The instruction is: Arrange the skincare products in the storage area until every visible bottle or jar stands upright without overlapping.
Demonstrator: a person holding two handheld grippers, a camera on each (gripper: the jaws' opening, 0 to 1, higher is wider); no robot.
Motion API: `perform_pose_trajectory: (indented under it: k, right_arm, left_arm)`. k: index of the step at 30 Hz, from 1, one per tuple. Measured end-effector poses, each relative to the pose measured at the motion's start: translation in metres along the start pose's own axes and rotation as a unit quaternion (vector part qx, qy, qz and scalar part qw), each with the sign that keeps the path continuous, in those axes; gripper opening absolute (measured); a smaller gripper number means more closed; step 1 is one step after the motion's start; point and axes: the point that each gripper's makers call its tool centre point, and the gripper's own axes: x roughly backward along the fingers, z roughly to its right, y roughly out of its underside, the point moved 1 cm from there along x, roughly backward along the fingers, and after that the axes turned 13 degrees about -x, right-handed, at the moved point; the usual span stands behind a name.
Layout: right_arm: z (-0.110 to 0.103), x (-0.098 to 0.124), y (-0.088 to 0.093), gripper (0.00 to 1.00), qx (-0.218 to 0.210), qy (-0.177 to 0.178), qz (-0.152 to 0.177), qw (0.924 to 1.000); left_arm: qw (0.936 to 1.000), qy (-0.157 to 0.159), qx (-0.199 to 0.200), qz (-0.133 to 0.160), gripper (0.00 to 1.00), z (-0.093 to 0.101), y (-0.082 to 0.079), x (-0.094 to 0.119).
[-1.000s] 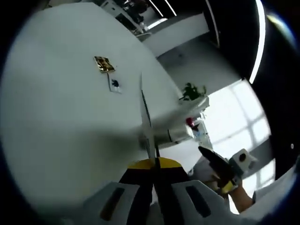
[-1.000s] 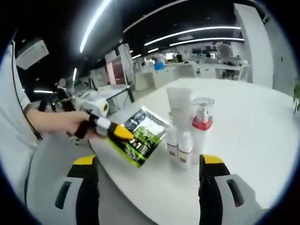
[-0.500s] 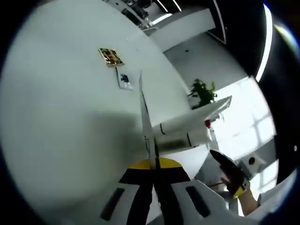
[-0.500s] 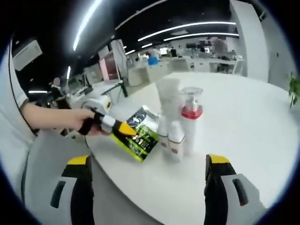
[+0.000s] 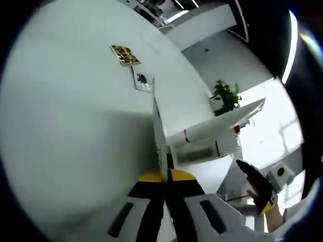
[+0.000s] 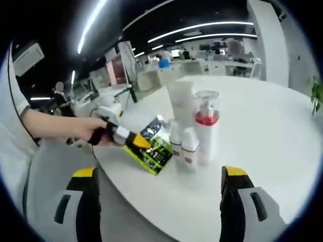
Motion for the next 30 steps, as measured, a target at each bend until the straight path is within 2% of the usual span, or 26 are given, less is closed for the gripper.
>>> perform_pose_trajectory:
  k: [13, 18, 23, 30]
  right_arm:
    - [-0.001, 0.000, -0.001, 0.99, -0.008, -0.005, 0.002, 1.0000]
    - [-0.003, 0.000, -0.002, 0.99, -0.009, -0.009, 0.003, 0.9999]
    - [-0.002, 0.000, -0.002, 0.99, -0.012, -0.010, 0.004, 0.9999]
    - [-0.002, 0.000, -0.002, 0.99, -0.014, -0.011, 0.002, 0.9998]
  left_arm:
    - [0.9963, -0.040, -0.073, -0.022, 0.03, -0.004, -0.004, 0.001]
    - [0.9923, -0.066, -0.100, -0.032, 0.08, -0.012, -0.003, 0.002]
    - [0.9904, -0.084, -0.105, -0.032, 0.10, -0.017, -0.003, 0.004]
    - [0.9831, -0.110, -0.141, -0.039, 0.13, -0.025, -0.007, 0.006]
